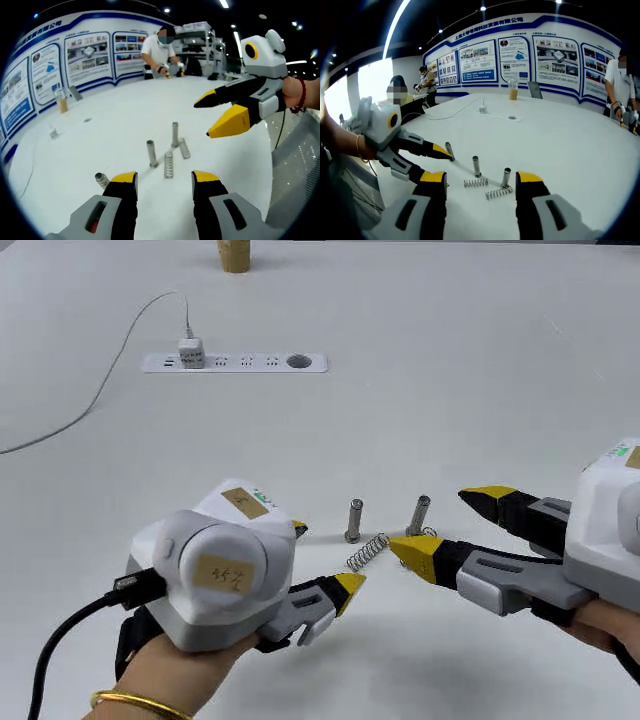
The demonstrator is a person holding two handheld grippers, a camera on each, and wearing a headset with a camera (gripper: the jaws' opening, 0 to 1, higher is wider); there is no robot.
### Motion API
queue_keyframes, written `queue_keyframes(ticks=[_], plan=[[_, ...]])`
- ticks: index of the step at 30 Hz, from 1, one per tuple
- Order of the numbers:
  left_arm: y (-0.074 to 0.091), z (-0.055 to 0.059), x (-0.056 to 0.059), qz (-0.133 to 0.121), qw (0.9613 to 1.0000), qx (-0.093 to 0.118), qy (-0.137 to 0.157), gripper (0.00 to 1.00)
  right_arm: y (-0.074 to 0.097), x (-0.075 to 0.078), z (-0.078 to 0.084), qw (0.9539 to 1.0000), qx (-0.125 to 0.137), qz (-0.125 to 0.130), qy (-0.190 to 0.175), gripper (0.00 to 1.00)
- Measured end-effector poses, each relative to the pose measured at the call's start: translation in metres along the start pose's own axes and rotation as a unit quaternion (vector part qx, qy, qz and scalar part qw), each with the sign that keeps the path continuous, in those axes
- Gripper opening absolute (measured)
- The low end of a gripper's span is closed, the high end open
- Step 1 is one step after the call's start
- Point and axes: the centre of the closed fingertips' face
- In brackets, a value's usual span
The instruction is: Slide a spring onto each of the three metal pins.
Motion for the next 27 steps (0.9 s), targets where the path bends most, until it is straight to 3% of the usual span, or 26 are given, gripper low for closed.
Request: queue_keyframes(ticks=[15, 27], plan=[[-0.028, 0.008, 0.003, 0.002, 0.9997, -0.011, 0.02, 0.3, 0.01, 0.005, 0.017, 0.9998, -0.015, 0.009, -0.011, 0.59], [-0.041, 0.019, 0.009, 0.013, 0.9993, -0.029, 0.017, 0.2, 0.013, 0.008, 0.025, 0.9993, -0.018, 0.017, -0.029, 0.59]])
Point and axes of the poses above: the centre of the closed fingertips' face, and the gripper's own axes: y roughly backward along the fingers, x roughly to its right, z roughly out of its underside, and after that the axes turned 3 degrees about -z, right-handed
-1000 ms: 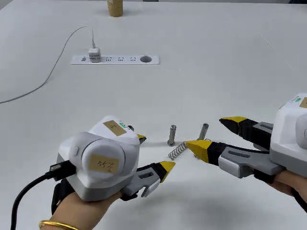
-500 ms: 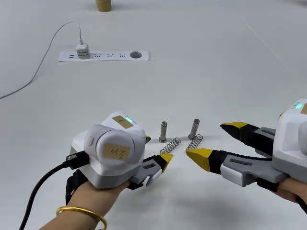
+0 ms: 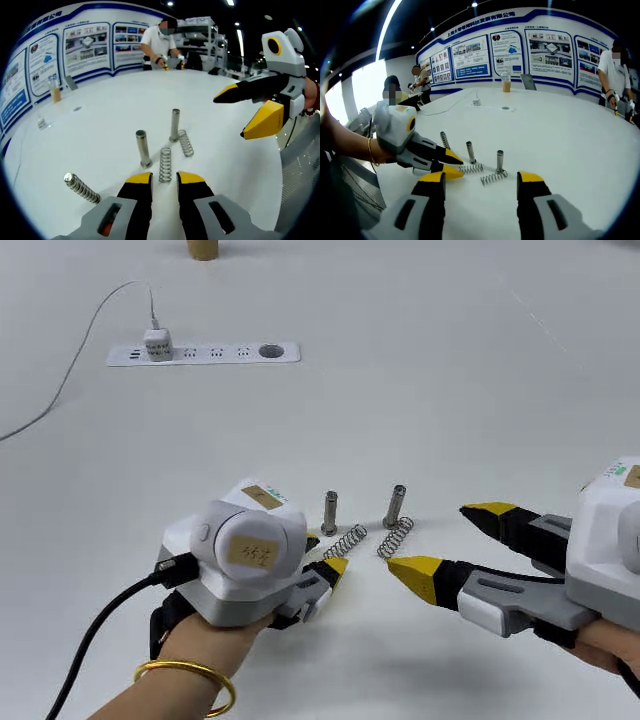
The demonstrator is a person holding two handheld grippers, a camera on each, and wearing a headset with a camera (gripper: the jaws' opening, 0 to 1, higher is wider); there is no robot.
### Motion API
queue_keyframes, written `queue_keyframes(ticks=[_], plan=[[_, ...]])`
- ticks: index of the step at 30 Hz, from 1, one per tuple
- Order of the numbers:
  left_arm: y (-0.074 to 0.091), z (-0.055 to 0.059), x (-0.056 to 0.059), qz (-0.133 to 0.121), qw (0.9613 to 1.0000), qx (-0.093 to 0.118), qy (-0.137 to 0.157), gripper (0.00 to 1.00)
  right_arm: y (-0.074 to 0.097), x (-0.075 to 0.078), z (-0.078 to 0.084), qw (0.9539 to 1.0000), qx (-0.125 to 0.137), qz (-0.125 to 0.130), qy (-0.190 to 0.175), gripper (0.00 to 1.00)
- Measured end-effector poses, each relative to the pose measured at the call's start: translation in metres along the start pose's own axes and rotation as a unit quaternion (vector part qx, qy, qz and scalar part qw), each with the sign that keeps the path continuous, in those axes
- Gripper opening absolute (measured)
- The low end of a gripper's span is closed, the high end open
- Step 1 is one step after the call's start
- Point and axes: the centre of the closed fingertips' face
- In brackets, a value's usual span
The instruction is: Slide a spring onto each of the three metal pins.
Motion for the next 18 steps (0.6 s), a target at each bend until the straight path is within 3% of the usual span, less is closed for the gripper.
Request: queue_keyframes(ticks=[18], plan=[[-0.0103, 0.0021, 0.0001, 0.001, 0.9998, -0.003, -0.02, 0.14, 0.0009, 0.0022, 0.0062, 0.9997, -0.002, 0.013, -0.023, 0.57]])
Point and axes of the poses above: the centre of the closed fingertips' face, and the gripper's own axes: y roughly backward along the fingers, x roughly to its right, z roughly out of its underside, and after that the axes turned 3 degrees about -z, right-handed
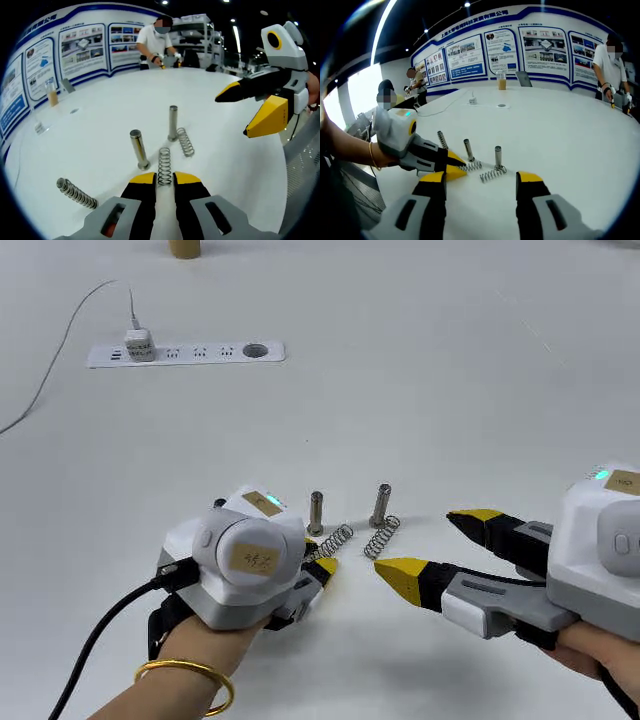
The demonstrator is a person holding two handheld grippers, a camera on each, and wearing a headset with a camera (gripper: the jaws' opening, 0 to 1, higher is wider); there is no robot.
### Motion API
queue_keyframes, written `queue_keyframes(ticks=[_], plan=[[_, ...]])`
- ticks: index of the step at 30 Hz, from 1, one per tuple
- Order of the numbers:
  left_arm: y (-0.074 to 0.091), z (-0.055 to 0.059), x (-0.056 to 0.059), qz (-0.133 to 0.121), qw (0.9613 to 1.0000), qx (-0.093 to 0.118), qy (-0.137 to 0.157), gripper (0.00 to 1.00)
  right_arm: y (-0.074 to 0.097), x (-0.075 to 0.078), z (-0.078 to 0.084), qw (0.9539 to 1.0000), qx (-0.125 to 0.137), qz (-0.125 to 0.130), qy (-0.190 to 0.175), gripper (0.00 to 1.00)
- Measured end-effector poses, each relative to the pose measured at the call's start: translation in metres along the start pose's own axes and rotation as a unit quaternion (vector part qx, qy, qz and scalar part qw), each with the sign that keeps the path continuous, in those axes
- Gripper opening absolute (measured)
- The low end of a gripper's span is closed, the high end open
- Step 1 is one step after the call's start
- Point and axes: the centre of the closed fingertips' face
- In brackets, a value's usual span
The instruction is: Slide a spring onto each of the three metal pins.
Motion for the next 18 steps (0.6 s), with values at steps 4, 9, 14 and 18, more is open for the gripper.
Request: queue_keyframes(ticks=[4, 9, 14, 18], plan=[[-0.0003, -0.0002, -0.0002, -0.001, 1.0, -0.001, -0.005, 0.12, -0.0001, 0.0024, 0.0012, 1.0, -0.002, 0.005, -0.003, 0.56], [-0.0004, -0.0001, -0.0003, -0.002, 1.0, -0.003, -0.007, 0.11, -0.0002, 0.0028, 0.0018, 1.0, -0.004, 0.008, -0.003, 0.56], [0.0026, 0.0011, 0.0004, -0.004, 0.9999, -0.004, -0.012, 0.11, 0.0012, 0.0045, 0.0003, 0.9999, -0.003, 0.013, -0.007, 0.56], [0.0071, 0.0036, 0.0029, -0.001, 0.9998, -0.004, -0.018, 0.11, 0.0023, 0.0051, -0.003, 0.9996, 0.007, 0.013, -0.025, 0.56]])
Point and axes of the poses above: the centre of the closed fingertips' face, and the gripper's own axes: y roughly backward along the fingers, x roughly to its right, z roughly out of its underside, and after that the axes turned 3 degrees about -z, right-handed
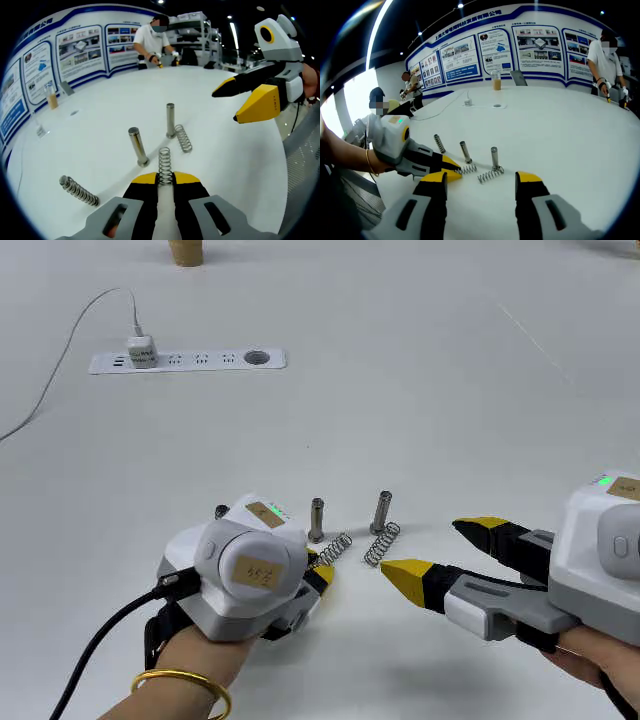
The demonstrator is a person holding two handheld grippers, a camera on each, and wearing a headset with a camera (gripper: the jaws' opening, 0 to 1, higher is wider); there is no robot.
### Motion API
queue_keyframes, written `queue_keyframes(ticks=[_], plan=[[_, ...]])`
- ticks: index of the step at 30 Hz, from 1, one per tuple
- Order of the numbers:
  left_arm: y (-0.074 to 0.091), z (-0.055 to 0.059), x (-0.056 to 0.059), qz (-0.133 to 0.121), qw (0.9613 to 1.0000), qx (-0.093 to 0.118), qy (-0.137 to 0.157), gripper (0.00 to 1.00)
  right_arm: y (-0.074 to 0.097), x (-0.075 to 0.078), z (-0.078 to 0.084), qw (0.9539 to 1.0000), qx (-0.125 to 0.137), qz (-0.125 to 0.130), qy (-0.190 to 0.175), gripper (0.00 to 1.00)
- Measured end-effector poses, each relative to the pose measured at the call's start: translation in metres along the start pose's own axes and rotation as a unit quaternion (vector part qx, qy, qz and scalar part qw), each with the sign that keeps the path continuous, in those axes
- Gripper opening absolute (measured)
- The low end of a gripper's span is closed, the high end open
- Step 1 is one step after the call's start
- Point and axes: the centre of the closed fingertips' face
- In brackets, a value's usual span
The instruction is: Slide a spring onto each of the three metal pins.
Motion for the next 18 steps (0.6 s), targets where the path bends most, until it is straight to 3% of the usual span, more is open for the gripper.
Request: queue_keyframes(ticks=[4, 11, 18], plan=[[0.006, 0.002, 0.002, 0.001, 1.0, -0.002, -0.007, 0.1, 0.0, -0.001, -0.002, 1.0, 0.005, 0.0, -0.007, 0.55], [0.02, -0.005, 0.003, 0.001, 0.9998, 0.02, -0.001, 0.1, -0.002, -0.006, -0.008, 0.9994, 0.016, -0.012, -0.03, 0.54], [0.037, -0.025, 0.006, 0.003, 0.9978, 0.065, 0.012, 0.11, -0.004, -0.016, -0.02, 0.9975, 0.035, -0.03, -0.053, 0.53]])
Point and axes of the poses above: the centre of the closed fingertips' face, and the gripper's own axes: y roughly backward along the fingers, x roughly to its right, z roughly out of its underside, and after that the axes turned 3 degrees about -z, right-handed
